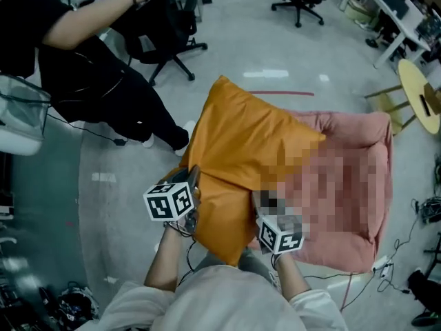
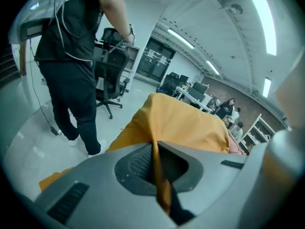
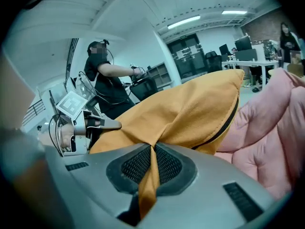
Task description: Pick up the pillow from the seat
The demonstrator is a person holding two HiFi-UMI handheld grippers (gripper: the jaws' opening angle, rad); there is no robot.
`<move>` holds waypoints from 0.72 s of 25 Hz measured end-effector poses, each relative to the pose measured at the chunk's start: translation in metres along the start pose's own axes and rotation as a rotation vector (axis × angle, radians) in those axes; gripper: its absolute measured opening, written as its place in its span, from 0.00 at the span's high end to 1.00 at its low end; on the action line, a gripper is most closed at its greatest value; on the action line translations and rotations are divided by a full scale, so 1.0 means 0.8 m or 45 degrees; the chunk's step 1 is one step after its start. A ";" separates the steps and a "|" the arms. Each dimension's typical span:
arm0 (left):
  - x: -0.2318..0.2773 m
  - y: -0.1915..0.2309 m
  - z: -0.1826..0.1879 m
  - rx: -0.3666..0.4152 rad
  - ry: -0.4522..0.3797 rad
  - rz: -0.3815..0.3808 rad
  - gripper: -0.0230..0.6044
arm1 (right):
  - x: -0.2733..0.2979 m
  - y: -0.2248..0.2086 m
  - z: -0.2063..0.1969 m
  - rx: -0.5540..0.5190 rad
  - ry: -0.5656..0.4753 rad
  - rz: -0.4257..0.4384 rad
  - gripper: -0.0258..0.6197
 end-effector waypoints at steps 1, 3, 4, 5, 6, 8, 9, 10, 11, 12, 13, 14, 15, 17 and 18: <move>-0.013 0.007 0.001 -0.020 -0.017 0.031 0.94 | 0.004 0.008 0.002 -0.018 0.008 0.033 0.91; -0.041 0.014 0.000 -0.055 -0.048 0.091 0.94 | 0.006 0.022 0.007 -0.050 0.022 0.094 0.91; -0.055 0.014 -0.003 -0.069 -0.063 0.120 0.94 | 0.004 0.028 0.008 -0.066 0.029 0.122 0.91; -0.069 0.013 -0.007 -0.081 -0.079 0.149 0.94 | 0.002 0.032 0.008 -0.083 0.036 0.152 0.90; -0.082 0.010 -0.012 -0.091 -0.096 0.177 0.94 | -0.002 0.035 0.008 -0.102 0.043 0.183 0.91; -0.108 0.005 -0.028 -0.116 -0.132 0.232 0.94 | -0.011 0.039 0.004 -0.137 0.056 0.250 0.91; -0.120 0.002 -0.039 -0.134 -0.152 0.260 0.94 | -0.016 0.040 0.000 -0.154 0.065 0.284 0.91; -0.132 -0.002 -0.051 -0.155 -0.171 0.288 0.94 | -0.021 0.041 -0.005 -0.172 0.075 0.315 0.91; -0.144 -0.007 -0.062 -0.178 -0.188 0.316 0.94 | -0.027 0.041 -0.009 -0.189 0.085 0.344 0.91; -0.156 -0.012 -0.073 -0.200 -0.202 0.343 0.94 | -0.032 0.042 -0.012 -0.205 0.095 0.371 0.91; -0.167 -0.016 -0.082 -0.219 -0.214 0.369 0.94 | -0.038 0.043 -0.015 -0.220 0.105 0.395 0.91; -0.178 -0.021 -0.089 -0.236 -0.224 0.394 0.94 | -0.042 0.045 -0.016 -0.234 0.114 0.419 0.91; -0.188 -0.024 -0.095 -0.250 -0.231 0.416 0.94 | -0.046 0.048 -0.017 -0.247 0.123 0.442 0.91; -0.211 -0.029 -0.107 -0.274 -0.242 0.458 0.94 | -0.054 0.057 -0.021 -0.269 0.142 0.490 0.91; -0.224 -0.031 -0.114 -0.287 -0.247 0.478 0.94 | -0.058 0.062 -0.025 -0.278 0.152 0.515 0.90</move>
Point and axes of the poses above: the fingertips, and each gripper's own axes: x forward along the fingers, y to its left, z out of its top, the point moved 10 cm from there along -x, backward along the fingers, and after that the axes turned 12 degrees about -y, right-handed, at the moved point
